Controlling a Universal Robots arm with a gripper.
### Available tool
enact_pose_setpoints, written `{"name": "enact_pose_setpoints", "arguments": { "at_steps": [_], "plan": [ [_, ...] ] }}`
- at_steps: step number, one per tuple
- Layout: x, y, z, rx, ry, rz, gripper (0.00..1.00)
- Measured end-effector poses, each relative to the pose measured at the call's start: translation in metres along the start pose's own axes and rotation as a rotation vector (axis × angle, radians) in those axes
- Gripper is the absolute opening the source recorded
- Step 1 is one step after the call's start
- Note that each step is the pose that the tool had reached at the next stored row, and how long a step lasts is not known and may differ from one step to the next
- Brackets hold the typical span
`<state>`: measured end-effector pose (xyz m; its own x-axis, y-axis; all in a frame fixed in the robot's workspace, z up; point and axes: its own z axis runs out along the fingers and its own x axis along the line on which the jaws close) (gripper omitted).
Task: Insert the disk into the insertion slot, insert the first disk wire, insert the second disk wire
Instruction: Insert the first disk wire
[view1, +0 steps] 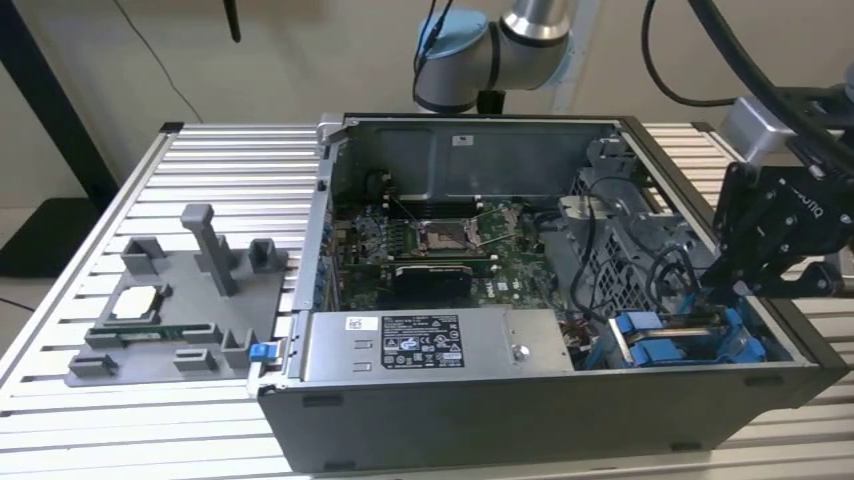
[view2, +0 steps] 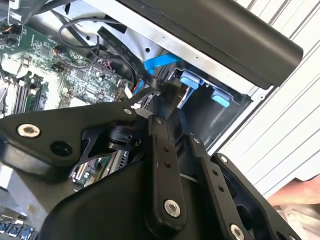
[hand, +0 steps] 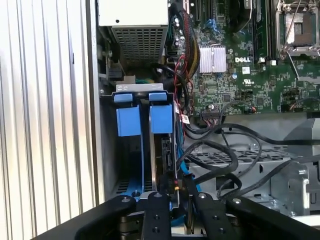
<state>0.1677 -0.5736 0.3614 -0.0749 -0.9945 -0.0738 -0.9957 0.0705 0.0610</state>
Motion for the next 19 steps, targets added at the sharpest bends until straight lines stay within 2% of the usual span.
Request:
{"name": "enact_pose_setpoints", "arguments": {
  "at_steps": [5, 16, 19],
  "plan": [
    [-0.0002, 0.0007, -0.0039, 0.0000, 0.0000, 0.000, 1.00],
    [-0.0004, 0.0009, -0.0060, 0.0000, -0.0002, 0.000, 1.00],
    [-0.0007, 0.0011, -0.0099, 0.0000, -0.0005, 0.000, 1.00]
  ]
}}
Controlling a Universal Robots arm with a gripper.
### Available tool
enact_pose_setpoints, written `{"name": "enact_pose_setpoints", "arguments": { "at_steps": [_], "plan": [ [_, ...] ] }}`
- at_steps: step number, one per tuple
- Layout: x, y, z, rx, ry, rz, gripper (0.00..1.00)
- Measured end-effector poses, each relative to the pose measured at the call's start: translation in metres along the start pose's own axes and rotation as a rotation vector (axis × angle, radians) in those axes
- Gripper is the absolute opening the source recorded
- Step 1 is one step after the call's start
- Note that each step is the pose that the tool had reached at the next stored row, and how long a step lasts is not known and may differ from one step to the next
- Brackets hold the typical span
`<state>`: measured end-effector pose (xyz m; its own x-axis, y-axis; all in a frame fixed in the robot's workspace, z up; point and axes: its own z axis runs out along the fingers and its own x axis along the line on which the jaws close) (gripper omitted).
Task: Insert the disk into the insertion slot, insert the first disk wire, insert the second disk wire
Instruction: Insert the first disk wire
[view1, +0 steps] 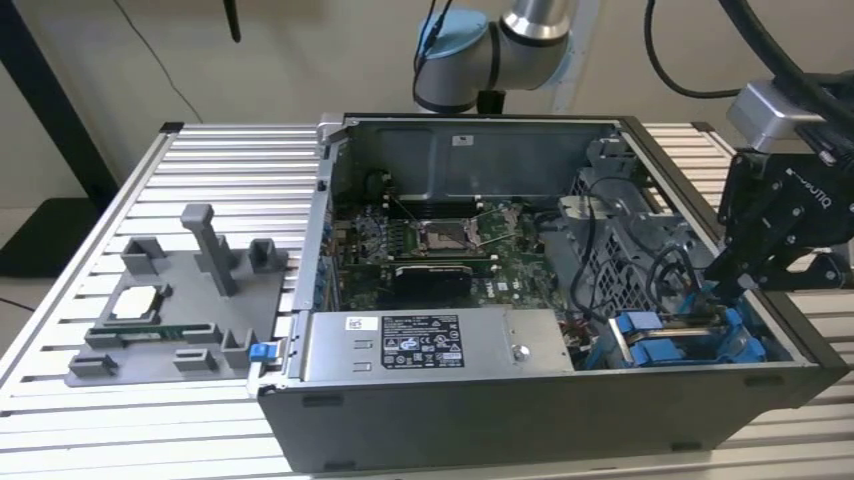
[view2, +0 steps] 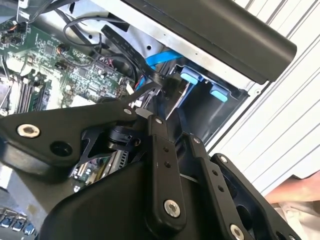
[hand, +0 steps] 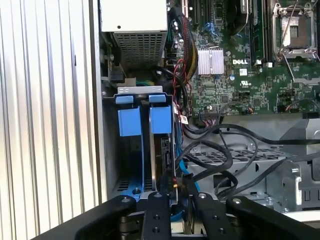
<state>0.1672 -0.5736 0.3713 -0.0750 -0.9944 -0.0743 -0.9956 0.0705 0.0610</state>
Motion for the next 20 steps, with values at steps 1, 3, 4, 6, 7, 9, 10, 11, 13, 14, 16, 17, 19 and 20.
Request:
{"name": "enact_pose_setpoints", "arguments": {
  "at_steps": [1, 3, 4, 6, 7, 9, 10, 11, 13, 14, 16, 17, 19, 20],
  "plan": [
    [-0.0001, 0.0001, -0.0018, 0.0000, -0.0001, 0.000, 1.00],
    [-0.0003, 0.0003, -0.0049, -0.0001, -0.0003, 0.000, 1.00],
    [-0.0004, 0.0004, -0.0064, -0.0001, -0.0009, 0.000, 1.00],
    [-0.0007, 0.0006, -0.0103, -0.0001, -0.0014, 0.000, 1.00],
    [-0.0009, 0.0008, -0.0128, -0.0001, -0.0015, 0.000, 1.00],
    [-0.0013, 0.0011, -0.0184, -0.0001, -0.0014, 0.000, 1.00],
    [-0.0015, 0.0013, -0.0207, -0.0001, -0.0014, 0.000, 1.00],
    [-0.0017, 0.0014, -0.0225, -0.0001, -0.0015, 0.000, 1.00],
    [-0.0018, 0.0015, -0.0250, -0.0001, -0.0016, 0.000, 1.00],
    [-0.0019, 0.0016, -0.0259, -0.0002, -0.0016, 0.000, 1.00],
    [-0.0020, 0.0016, -0.0266, -0.0001, -0.0015, 0.000, 1.00],
    [-0.0020, 0.0016, -0.0266, -0.0001, -0.0016, 0.000, 1.00],
    [-0.0020, 0.0016, -0.0266, -0.0001, -0.0016, 0.000, 1.00],
    [-0.0020, 0.0016, -0.0267, -0.0001, -0.0015, 0.000, 1.00]
  ]
}}
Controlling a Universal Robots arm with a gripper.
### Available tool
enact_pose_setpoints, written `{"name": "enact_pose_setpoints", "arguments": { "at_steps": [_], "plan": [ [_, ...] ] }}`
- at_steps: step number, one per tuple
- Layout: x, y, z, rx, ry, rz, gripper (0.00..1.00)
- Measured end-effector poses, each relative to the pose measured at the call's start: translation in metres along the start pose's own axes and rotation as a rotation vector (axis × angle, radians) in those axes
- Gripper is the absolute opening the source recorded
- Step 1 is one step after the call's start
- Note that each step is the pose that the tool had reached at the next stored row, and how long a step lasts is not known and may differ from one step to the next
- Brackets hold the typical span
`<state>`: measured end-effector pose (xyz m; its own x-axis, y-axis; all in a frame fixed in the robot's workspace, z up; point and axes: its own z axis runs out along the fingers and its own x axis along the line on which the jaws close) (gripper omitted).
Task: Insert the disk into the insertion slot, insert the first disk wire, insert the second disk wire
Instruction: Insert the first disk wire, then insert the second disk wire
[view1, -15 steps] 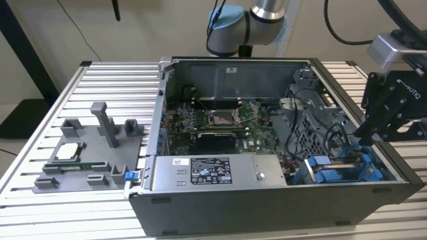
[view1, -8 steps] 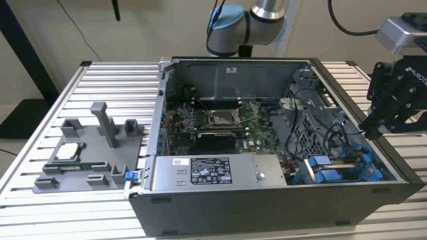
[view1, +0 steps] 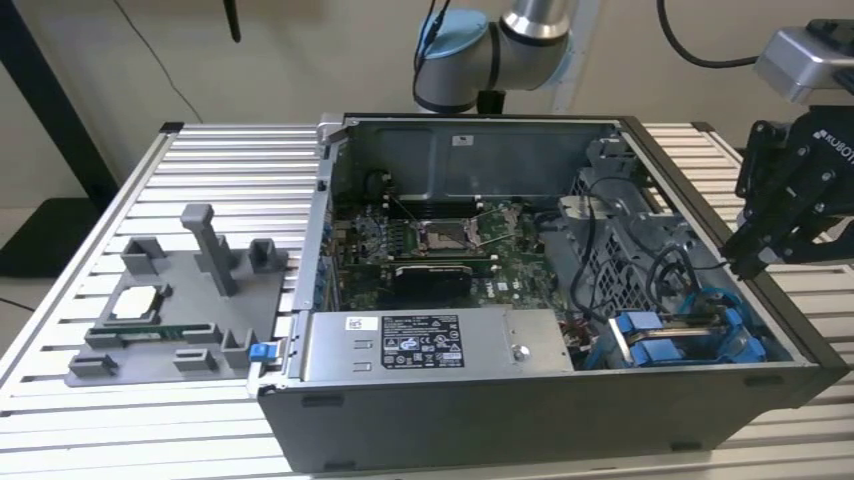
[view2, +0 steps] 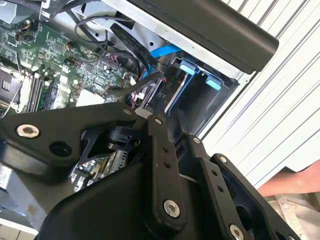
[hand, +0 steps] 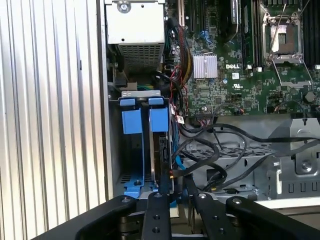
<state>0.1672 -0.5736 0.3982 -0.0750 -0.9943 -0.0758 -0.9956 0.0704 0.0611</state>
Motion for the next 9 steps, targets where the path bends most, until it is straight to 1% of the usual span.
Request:
{"name": "enact_pose_setpoints", "arguments": {
  "at_steps": [3, 9],
  "plan": [
    [-0.0001, -0.0002, -0.0001, 0.0000, 0.0002, 0.000, 1.00],
    [-0.0003, -0.0042, -0.0003, 0.0000, 0.0001, 0.000, 1.00]
  ]
}}
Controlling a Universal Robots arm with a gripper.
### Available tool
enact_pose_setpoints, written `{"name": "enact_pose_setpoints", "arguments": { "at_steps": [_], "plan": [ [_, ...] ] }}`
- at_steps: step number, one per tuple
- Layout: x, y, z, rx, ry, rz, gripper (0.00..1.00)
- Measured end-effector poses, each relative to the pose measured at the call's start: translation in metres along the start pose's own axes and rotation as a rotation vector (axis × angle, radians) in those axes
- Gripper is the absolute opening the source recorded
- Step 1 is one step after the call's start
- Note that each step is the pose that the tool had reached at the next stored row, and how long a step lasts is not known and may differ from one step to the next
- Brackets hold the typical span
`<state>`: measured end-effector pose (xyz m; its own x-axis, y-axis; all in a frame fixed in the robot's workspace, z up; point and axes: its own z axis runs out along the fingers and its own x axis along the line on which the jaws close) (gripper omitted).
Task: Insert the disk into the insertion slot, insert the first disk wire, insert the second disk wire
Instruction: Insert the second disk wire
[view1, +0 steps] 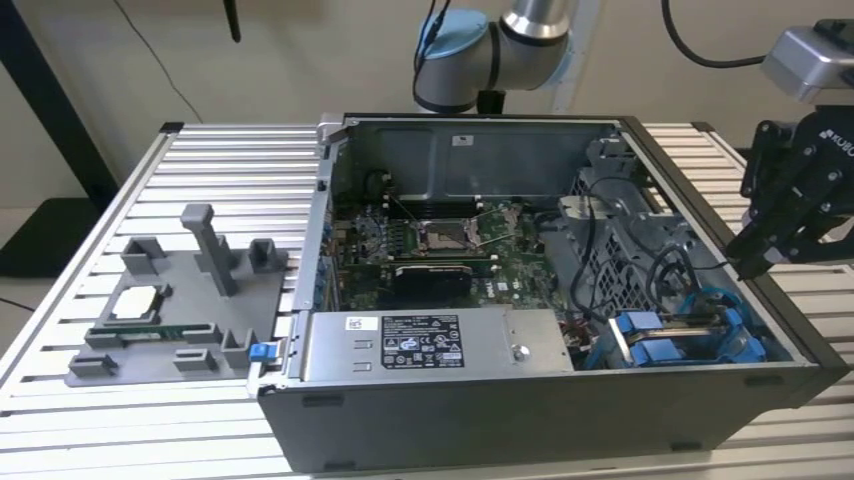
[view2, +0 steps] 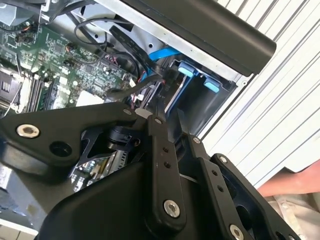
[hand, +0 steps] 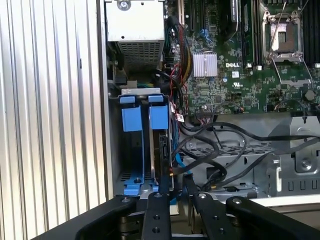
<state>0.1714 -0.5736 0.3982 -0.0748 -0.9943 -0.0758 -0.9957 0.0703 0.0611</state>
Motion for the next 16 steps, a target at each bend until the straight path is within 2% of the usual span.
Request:
{"name": "enact_pose_setpoints", "arguments": {
  "at_steps": [4, 10, 16],
  "plan": [
    [-0.0003, -0.0027, -0.0004, 0.0000, 0.0001, 0.000, 1.00],
    [-0.0006, -0.0032, -0.0051, -0.0004, 0.0000, 0.000, 1.00],
    [-0.0010, -0.0070, -0.0051, -0.0003, -0.0001, 0.000, 1.00]
  ]
}}
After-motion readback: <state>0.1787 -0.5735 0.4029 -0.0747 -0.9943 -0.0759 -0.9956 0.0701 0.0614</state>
